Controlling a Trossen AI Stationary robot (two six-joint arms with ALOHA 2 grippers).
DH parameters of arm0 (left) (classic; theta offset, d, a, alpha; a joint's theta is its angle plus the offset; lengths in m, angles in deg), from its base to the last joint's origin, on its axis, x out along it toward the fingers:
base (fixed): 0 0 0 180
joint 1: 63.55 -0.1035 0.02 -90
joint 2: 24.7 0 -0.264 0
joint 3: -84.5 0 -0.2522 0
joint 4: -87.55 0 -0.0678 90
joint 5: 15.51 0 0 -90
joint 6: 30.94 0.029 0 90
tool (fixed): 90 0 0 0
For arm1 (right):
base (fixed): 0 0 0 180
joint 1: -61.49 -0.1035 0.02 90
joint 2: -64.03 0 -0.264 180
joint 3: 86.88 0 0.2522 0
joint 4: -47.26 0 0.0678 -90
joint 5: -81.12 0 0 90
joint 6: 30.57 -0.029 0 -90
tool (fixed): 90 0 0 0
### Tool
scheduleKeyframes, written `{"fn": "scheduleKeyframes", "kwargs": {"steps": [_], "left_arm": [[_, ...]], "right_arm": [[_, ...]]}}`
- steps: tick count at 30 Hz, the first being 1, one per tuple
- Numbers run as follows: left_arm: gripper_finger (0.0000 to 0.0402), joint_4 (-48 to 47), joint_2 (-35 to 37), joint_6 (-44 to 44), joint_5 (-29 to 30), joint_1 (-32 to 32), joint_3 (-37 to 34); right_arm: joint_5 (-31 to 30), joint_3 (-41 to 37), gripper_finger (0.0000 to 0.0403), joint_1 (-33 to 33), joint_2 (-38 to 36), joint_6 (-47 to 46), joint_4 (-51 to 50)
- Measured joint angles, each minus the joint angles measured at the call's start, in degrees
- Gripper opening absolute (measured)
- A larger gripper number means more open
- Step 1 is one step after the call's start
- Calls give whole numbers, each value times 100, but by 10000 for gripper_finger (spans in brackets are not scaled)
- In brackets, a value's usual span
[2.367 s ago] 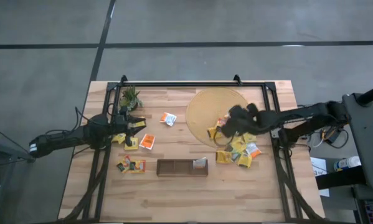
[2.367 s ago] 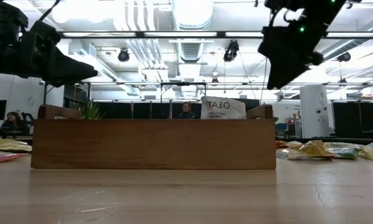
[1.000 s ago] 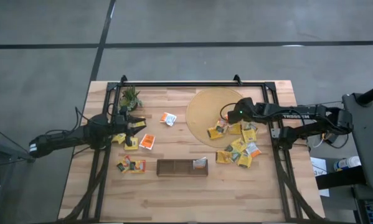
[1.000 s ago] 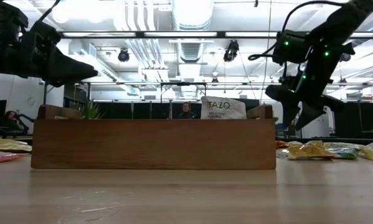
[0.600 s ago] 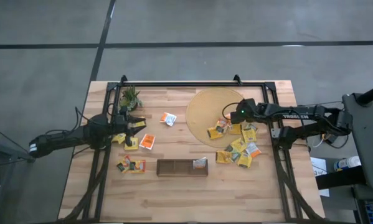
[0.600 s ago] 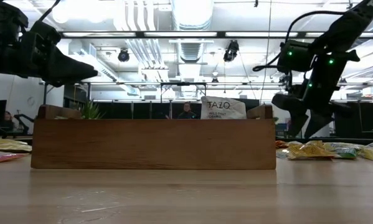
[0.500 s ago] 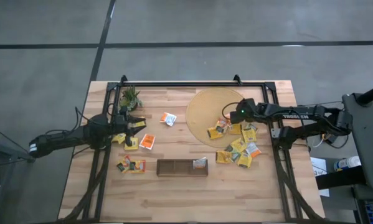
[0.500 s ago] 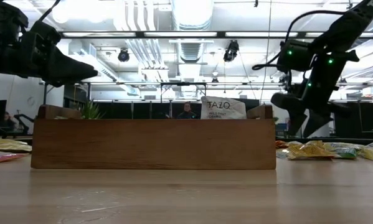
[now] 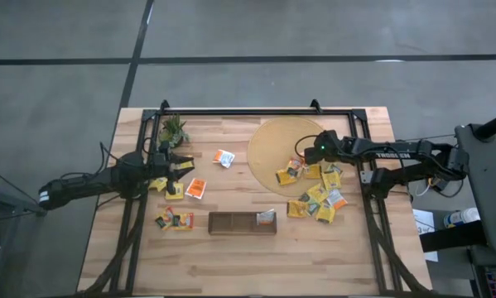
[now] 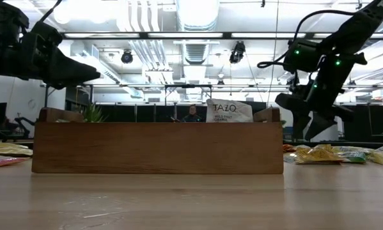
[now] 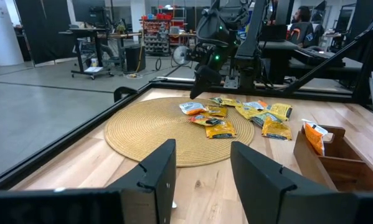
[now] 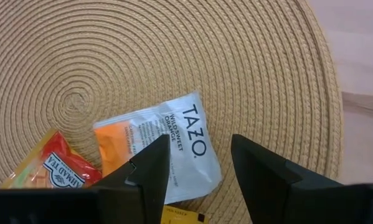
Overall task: Pick & Place Tea
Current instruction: Put the white tea bag into the right section of the wooden organizer
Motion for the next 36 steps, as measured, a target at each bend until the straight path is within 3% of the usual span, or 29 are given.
{"fn": "scheduleKeyframes", "kwargs": {"steps": [15, 27, 36], "left_arm": [[147, 0, 0, 0, 0, -1, 0], [147, 0, -2, 0, 0, 0, 0], [147, 1, -2, 1, 0, 0, 0]], "right_arm": [[173, -184, 146, 11, 34, -15, 246], [389, 92, 138, 324, 1163, 607, 711], [510, 364, 70, 326, 1196, 1055, 592]]}}
